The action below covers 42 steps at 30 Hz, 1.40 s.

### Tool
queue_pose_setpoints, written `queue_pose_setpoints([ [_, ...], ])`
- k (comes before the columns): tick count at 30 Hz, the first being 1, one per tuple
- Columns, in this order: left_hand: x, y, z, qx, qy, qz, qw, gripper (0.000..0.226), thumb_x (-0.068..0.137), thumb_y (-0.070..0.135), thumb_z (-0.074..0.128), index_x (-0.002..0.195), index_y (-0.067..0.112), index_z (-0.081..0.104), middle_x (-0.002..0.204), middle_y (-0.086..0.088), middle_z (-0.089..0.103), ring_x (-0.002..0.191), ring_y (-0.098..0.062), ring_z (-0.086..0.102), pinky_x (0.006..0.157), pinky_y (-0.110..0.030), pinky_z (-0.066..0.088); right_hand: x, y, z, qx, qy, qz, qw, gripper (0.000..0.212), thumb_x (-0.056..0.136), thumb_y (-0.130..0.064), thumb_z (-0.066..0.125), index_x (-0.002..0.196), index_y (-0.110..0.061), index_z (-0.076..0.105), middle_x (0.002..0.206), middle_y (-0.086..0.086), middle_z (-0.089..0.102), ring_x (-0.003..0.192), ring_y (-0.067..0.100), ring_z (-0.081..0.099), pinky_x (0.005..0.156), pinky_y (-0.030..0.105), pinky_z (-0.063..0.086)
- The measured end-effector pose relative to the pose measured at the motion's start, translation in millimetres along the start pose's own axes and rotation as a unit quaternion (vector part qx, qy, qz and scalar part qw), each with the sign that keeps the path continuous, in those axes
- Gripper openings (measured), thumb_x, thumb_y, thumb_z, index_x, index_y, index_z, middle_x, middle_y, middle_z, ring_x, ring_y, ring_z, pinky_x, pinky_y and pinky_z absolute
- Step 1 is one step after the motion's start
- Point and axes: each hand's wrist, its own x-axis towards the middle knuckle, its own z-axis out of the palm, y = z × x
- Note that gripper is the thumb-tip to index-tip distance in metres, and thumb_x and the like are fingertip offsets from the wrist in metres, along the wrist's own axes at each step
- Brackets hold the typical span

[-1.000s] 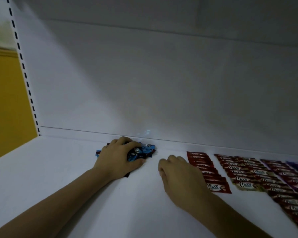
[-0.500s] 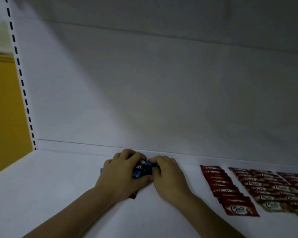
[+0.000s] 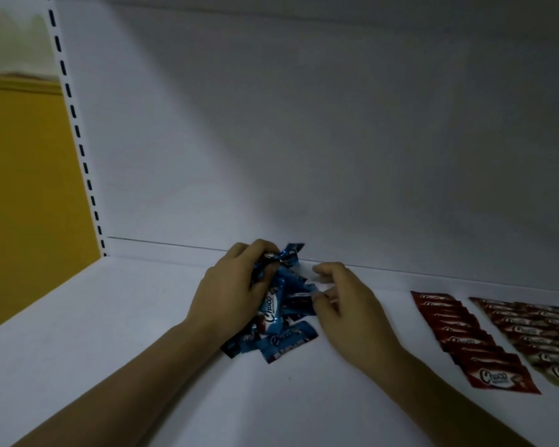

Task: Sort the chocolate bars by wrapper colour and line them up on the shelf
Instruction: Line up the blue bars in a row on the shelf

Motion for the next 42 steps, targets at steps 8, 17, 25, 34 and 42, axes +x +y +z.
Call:
queue_pose_setpoints([
  [8, 5.3, -0.8, -4.7, -0.089, 0.08, -0.008, 0.993, 0.012, 0.093, 0.02, 0.058, 0.102, 0.027, 0.06, 0.089, 0.002, 0.066, 0.069, -0.012, 0.059, 0.059, -0.028, 0.048, -7.6, -9.4, 0.0, -0.046, -0.168, -0.021, 0.984, 0.106, 0.048, -0.093, 0.042, 0.139, -0.042, 0.023, 0.143, -0.017, 0.032, 0.13, 0.005, 0.032, 0.109, 0.034, 0.033],
  [17, 17.2, 2.6, -19.0, -0.314, 0.173, -0.129, 0.925, 0.008, 0.097, 0.021, 0.054, 0.099, 0.023, 0.062, 0.083, 0.006, 0.069, 0.066, -0.004, 0.066, 0.057, -0.017, 0.052, -1.1, -9.2, 7.0, -0.175, -0.228, -0.058, 0.956, 0.1, 0.061, -0.094, 0.023, 0.147, -0.046, 0.003, 0.158, -0.011, 0.009, 0.144, 0.011, 0.01, 0.119, 0.039, 0.015],
  [25, 16.4, 12.5, -25.2, -0.423, 0.171, -0.156, 0.876, 0.012, 0.097, 0.021, 0.054, 0.091, 0.028, 0.061, 0.078, 0.016, 0.071, 0.071, -0.003, 0.068, 0.059, -0.014, 0.052, 14.6, -33.0, 39.8, -0.13, -0.215, -0.063, 0.966, 0.069, 0.077, -0.077, 0.044, 0.138, -0.047, 0.029, 0.137, -0.008, 0.04, 0.126, 0.014, 0.037, 0.107, 0.04, 0.035],
  [34, 12.3, 30.8, -21.1, -0.491, 0.121, -0.167, 0.846, 0.009, 0.094, 0.026, 0.057, 0.091, 0.03, 0.065, 0.075, 0.013, 0.072, 0.067, -0.006, 0.069, 0.058, -0.022, 0.055, -1.1, -24.3, 17.4, 0.006, -0.142, -0.04, 0.989, 0.068, 0.084, -0.046, 0.063, 0.142, -0.035, 0.029, 0.143, -0.02, 0.035, 0.129, -0.001, 0.033, 0.107, 0.022, 0.034],
  [42, -6.4, 52.6, 5.7, -0.42, -0.022, -0.082, 0.903, 0.007, 0.091, 0.024, 0.061, 0.088, 0.028, 0.065, 0.078, 0.009, 0.071, 0.07, -0.003, 0.067, 0.062, -0.017, 0.054, -5.2, -25.4, -47.4, 0.265, -0.009, 0.076, 0.961, 0.027, 0.079, -0.036, 0.063, 0.103, -0.023, 0.057, 0.079, -0.006, 0.072, 0.065, 0.014, 0.07, 0.059, 0.024, 0.056],
])
